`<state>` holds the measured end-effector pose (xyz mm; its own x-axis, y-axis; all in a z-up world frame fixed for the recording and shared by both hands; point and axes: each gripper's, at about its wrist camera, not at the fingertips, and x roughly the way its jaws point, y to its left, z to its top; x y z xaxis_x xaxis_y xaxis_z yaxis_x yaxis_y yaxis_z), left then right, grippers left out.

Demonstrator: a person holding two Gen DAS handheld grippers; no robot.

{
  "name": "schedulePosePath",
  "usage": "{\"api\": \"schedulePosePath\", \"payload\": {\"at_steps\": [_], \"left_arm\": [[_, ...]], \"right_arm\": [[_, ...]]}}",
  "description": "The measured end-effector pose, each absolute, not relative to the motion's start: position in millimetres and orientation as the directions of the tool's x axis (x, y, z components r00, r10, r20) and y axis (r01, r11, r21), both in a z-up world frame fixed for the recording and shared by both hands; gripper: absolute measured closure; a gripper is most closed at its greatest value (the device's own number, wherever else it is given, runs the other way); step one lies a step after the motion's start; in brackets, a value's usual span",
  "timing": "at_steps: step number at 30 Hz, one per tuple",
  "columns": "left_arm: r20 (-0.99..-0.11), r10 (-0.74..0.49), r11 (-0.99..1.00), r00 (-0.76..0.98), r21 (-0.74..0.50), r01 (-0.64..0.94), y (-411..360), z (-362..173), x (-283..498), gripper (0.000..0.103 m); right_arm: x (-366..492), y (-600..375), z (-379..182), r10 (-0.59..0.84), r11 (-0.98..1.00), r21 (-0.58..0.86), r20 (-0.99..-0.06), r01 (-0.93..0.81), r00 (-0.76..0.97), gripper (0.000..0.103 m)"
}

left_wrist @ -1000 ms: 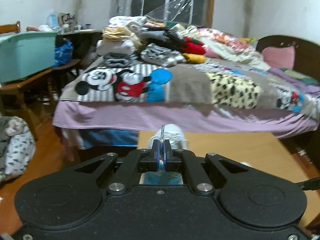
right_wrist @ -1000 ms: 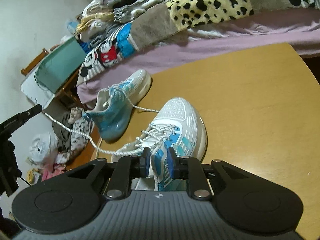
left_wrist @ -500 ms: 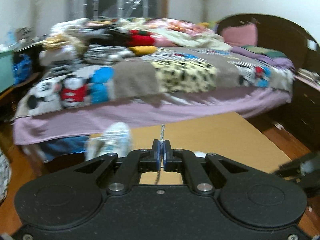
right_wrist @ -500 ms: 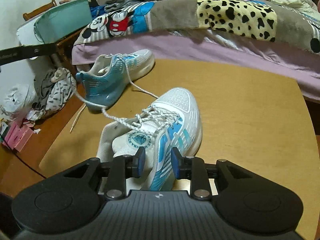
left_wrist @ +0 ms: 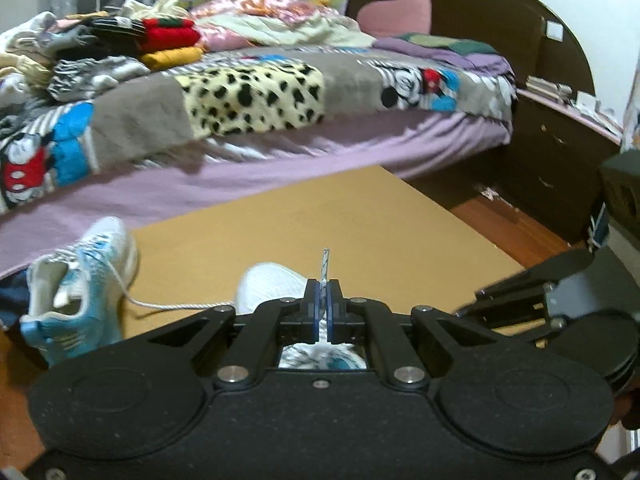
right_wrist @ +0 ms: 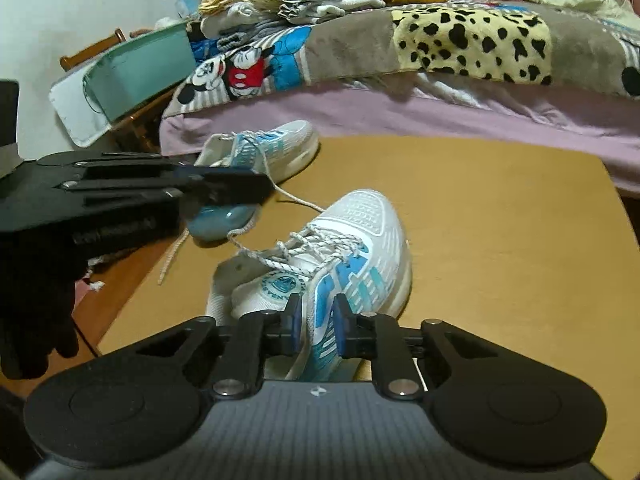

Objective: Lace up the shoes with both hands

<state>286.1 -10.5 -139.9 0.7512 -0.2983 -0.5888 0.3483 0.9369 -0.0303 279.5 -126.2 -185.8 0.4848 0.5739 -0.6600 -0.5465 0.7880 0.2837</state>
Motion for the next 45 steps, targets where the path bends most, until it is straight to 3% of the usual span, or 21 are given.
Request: {"api": "schedulePosePath", "payload": {"at_steps": [8,21,32,45], "left_arm": [[-0.630,-0.321,0.924,0.707,-0.044,0.380,-20.6,-155.3,289.1,0.101],[-0.702,-0.301,0.911,0.645,-0.013,0.412,-23.3,-169.2,294.2,0.101],[-0.763,-0.285,0.900,0.581,-0.004,0.436,-25.1,-179.4,303.4,0.101],[-0.795,-0.223,0.873,0.564,0.095,0.479,-35.1,-181.8,307.4,0.101]], "right_arm": [[289.8,-149.7,-198.0,0.645,0.762,0.465,-0.611,-0.451,0.459,0.087],[301.8,-196.6,-242.7,0.780,0.555,0.819,-0.451,-0.147,0.433,0.089],[304.3,-204.2,-261.9,0.810,0.448,0.893,-0.389,-0.035,0.439,0.089],[306.3,-204.9,-265.5,0.827,0.419,0.907,-0.364,-0.037,0.429,0.089]]}}
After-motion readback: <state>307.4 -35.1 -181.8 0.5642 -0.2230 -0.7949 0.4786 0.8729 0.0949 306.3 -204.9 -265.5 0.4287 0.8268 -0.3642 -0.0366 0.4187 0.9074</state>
